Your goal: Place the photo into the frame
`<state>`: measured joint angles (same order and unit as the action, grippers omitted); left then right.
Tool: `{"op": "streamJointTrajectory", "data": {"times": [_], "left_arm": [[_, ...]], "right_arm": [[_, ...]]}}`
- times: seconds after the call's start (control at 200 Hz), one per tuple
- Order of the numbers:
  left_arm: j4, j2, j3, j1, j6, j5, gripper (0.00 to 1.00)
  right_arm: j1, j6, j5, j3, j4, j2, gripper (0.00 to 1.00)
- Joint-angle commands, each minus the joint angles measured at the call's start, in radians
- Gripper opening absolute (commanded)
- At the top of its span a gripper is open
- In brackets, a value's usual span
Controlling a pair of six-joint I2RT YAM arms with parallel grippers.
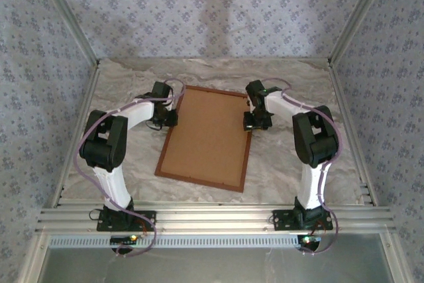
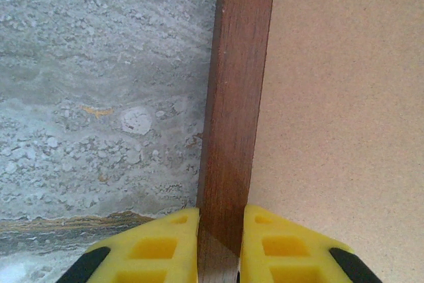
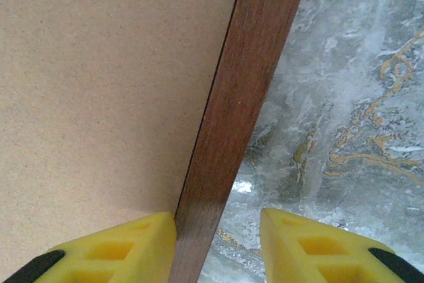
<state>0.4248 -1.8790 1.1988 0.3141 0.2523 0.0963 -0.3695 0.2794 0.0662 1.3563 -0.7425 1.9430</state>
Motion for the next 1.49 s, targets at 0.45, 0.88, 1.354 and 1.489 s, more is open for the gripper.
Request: {"op": "streamJointTrajectory", "data": {"times": [0.45, 0.88, 1.354, 1.489], "left_arm": [[0.038, -0.026, -0.035, 0.001, 0.007, 0.013, 0.19], [0.044, -0.029, -0.028, 0.001, 0.004, 0.002, 0.19], [0.042, -0.009, -0.044, 0.002, 0.004, -0.004, 0.19], [0.038, -0.011, -0.045, 0.002, 0.007, -0.005, 0.19]], "right_arm": [[-0.066, 0.061, 0.072, -0.014, 0.067, 0.071, 0.41], [-0.056, 0.034, 0.018, -0.173, -0.099, -0.245, 0.48], [-0.177, 0.104, 0.152, -0.399, -0.031, -0.314, 0.43], [-0.179, 0.106, 0.158, -0.406, -0.020, -0.300, 0.42]]}}
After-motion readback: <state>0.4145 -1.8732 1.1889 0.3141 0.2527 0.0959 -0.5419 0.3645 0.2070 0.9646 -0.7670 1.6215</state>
